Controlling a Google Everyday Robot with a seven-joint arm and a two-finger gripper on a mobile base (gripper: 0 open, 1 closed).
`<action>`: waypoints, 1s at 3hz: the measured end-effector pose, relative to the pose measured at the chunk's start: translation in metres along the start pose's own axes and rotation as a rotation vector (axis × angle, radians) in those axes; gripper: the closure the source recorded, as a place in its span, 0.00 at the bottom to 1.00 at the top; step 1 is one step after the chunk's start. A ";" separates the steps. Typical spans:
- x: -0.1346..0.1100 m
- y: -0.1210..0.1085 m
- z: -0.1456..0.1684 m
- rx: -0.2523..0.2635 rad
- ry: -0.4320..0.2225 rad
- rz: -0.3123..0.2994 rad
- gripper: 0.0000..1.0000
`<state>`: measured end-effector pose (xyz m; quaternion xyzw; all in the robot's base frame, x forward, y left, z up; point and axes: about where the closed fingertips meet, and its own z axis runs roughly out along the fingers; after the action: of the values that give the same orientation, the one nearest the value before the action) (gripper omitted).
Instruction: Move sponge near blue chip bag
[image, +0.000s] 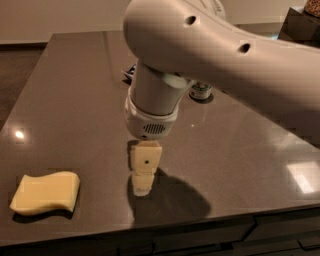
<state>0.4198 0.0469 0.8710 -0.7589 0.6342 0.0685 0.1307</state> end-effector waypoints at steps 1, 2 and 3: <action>-0.033 0.012 0.018 -0.017 -0.039 -0.015 0.00; -0.055 0.018 0.031 -0.040 -0.060 -0.034 0.00; -0.074 0.022 0.046 -0.061 -0.070 -0.050 0.00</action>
Offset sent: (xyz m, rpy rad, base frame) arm -0.0345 0.0850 -0.0296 0.0681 0.0704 0.0783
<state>0.3869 0.1259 0.8449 -0.7753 0.6078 0.1110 0.1313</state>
